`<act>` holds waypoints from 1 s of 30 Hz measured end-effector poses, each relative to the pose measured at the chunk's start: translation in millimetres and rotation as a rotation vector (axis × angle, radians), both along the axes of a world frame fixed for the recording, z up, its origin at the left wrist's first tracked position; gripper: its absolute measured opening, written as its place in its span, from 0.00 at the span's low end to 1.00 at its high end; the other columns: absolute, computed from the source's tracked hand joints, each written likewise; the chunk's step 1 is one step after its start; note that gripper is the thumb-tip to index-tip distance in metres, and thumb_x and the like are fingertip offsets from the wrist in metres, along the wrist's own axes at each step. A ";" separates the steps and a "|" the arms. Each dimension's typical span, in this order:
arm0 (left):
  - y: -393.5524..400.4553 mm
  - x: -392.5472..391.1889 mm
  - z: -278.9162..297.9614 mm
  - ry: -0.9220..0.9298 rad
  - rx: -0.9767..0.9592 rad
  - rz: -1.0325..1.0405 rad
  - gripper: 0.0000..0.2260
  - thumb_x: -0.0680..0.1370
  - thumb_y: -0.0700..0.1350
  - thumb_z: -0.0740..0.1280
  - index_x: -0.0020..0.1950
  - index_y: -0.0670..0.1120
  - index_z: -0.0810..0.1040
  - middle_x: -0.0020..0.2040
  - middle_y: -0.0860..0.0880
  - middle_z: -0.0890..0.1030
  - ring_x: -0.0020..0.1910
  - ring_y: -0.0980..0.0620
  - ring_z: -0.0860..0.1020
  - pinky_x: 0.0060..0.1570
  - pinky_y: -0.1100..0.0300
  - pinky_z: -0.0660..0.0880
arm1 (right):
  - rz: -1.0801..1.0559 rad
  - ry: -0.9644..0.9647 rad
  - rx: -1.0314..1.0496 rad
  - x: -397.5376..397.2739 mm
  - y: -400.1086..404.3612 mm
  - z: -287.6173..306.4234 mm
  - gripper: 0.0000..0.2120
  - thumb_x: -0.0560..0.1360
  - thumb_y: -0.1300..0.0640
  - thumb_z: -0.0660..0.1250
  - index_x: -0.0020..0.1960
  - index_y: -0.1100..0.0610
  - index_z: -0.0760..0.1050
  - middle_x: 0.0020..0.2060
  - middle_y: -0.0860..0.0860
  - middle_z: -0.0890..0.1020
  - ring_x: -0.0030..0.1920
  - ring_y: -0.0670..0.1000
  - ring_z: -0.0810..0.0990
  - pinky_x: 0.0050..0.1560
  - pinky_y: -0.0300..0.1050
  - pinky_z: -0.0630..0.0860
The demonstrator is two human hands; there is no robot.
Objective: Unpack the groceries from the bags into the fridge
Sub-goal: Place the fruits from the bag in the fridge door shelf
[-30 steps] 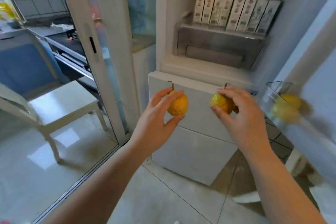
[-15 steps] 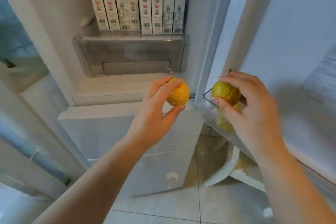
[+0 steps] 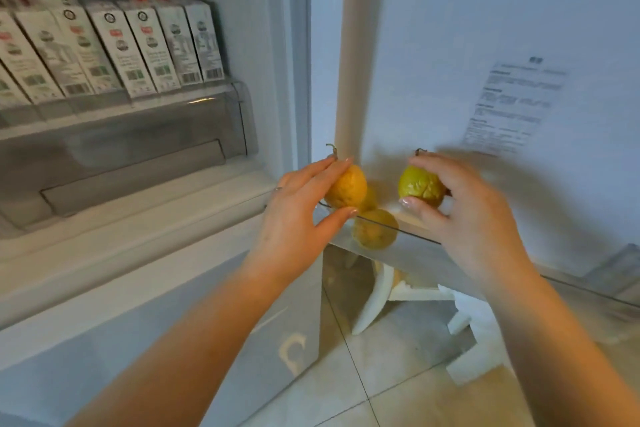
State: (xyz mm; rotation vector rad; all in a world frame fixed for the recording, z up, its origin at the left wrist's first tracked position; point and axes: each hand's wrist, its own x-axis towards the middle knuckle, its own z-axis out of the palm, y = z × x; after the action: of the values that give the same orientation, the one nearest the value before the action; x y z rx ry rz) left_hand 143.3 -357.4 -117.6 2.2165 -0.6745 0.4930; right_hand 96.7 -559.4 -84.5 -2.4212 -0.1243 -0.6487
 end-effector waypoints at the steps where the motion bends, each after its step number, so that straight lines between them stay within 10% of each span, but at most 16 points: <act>1: 0.9 1.3 -0.4 0.017 -0.026 -0.017 0.26 0.73 0.54 0.68 0.68 0.62 0.62 0.69 0.53 0.70 0.67 0.52 0.67 0.65 0.54 0.66 | -0.001 0.014 -0.023 2.0 0.6 -0.5 0.23 0.70 0.56 0.72 0.64 0.47 0.73 0.58 0.37 0.71 0.60 0.42 0.71 0.56 0.32 0.62; 7: -1.7 15.2 -0.2 0.053 0.029 -0.087 0.25 0.74 0.52 0.69 0.70 0.57 0.66 0.69 0.52 0.70 0.66 0.53 0.67 0.65 0.54 0.68 | 0.031 0.096 -0.105 13.1 7.6 -2.1 0.22 0.71 0.57 0.72 0.63 0.47 0.74 0.63 0.43 0.73 0.61 0.45 0.71 0.58 0.37 0.65; 11: -3.7 13.3 -8.7 0.038 0.029 -0.085 0.19 0.76 0.52 0.66 0.67 0.57 0.71 0.67 0.52 0.67 0.59 0.62 0.65 0.56 0.73 0.62 | 0.006 0.161 -0.131 18.0 7.9 -5.5 0.23 0.69 0.55 0.73 0.63 0.46 0.73 0.57 0.43 0.70 0.54 0.44 0.70 0.52 0.36 0.66; 30: -9.3 3.5 -22.7 -0.047 0.016 0.024 0.17 0.78 0.52 0.59 0.65 0.50 0.75 0.62 0.50 0.73 0.60 0.54 0.71 0.57 0.62 0.69 | 0.014 0.197 -0.267 31.8 7.0 -4.1 0.21 0.73 0.56 0.69 0.65 0.45 0.72 0.60 0.44 0.70 0.58 0.43 0.69 0.58 0.40 0.68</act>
State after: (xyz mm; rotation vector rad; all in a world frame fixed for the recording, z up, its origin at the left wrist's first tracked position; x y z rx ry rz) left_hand 146.8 -366.7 -140.3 2.2367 -0.6798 0.5551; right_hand 128.5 -552.4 -88.6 -2.7231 -0.1546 -0.4040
